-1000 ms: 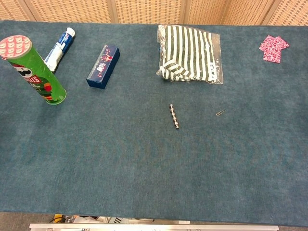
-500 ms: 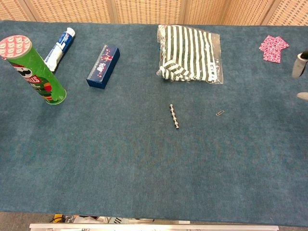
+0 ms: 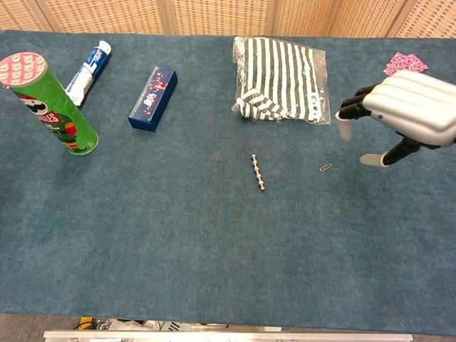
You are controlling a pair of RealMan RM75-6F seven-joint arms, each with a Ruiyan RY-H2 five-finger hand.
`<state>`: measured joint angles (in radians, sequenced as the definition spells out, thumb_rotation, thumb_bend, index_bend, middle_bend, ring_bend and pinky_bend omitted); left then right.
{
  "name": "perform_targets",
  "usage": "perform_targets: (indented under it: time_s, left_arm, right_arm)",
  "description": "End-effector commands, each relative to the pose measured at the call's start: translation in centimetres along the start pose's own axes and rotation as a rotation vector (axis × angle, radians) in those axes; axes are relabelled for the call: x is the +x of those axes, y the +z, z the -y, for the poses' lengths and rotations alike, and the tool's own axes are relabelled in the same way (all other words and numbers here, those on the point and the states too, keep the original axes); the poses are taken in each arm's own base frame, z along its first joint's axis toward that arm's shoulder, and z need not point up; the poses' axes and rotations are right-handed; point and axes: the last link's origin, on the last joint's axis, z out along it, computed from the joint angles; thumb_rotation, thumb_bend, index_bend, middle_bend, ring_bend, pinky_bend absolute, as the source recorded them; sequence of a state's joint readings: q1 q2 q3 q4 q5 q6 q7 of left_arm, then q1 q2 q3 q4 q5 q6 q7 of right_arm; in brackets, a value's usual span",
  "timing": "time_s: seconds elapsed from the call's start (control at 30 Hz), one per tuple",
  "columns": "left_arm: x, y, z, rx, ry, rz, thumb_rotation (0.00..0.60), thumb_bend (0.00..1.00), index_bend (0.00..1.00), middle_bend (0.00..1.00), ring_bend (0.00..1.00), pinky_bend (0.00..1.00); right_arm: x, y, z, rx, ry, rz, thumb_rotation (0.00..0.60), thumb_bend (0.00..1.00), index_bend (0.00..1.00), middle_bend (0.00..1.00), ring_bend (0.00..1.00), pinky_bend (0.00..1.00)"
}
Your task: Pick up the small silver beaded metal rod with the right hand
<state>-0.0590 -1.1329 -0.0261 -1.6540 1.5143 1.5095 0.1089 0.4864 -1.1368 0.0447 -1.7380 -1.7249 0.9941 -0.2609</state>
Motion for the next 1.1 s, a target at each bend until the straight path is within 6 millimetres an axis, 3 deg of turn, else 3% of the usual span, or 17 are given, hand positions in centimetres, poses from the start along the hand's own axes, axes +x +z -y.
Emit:
perform_targets:
  time_s: [0.03, 0.13, 0.3, 0.4, 0.73, 1.1]
  left_arm:
    - [0.0, 0.1, 0.0, 0.002, 0.002, -0.001, 0.600, 0.14, 0.02, 0.08, 0.06, 0.02]
    - [0.1, 0.2, -0.1, 0.002, 0.005, -0.003, 0.600, 0.14, 0.02, 0.08, 0.06, 0.02]
    - [0.2, 0.3, -0.2, 0.005, 0.006, -0.009, 0.600, 0.14, 0.02, 0.08, 0.06, 0.02]
    - [0.3, 0.4, -0.2, 0.010, 0.007, -0.011, 0.600, 0.14, 0.02, 0.08, 0.06, 0.02]
    - [0.2, 0.5, 0.1, 0.028, 0.006, -0.012, 0.600, 0.14, 0.02, 0.08, 0.06, 0.02]
    - [0.2, 0.7, 0.3, 0.034, 0.003, -0.012, 0.600, 0.14, 0.02, 0.08, 0.06, 0.02]
  right_arm:
    - [-0.1, 1.8, 1.0, 0.063, -0.059, 0.004, 0.600, 0.15, 0.51, 0.46, 0.41, 0.51]
    - [0.0, 3.4, 1.5, 0.101, -0.099, 0.008, 0.600, 0.15, 0.50, 0.53, 0.54, 0.58]
    - [-0.2, 6.1, 2.6, 0.159, -0.160, 0.034, 0.600, 0.15, 0.50, 0.77, 0.78, 0.87]
    - [-0.6, 7.4, 3.2, 0.189, -0.175, 0.053, 0.600, 0.17, 0.50, 0.84, 0.87, 0.98]
    - [-2.5, 9.7, 5.4, 0.266, -0.207, 0.097, 0.600, 0.20, 0.50, 0.88, 0.93, 1.00]
    - [-4.0, 11.4, 6.4, 0.272, -0.204, 0.096, 0.600, 0.23, 0.50, 0.88, 0.93, 1.00]
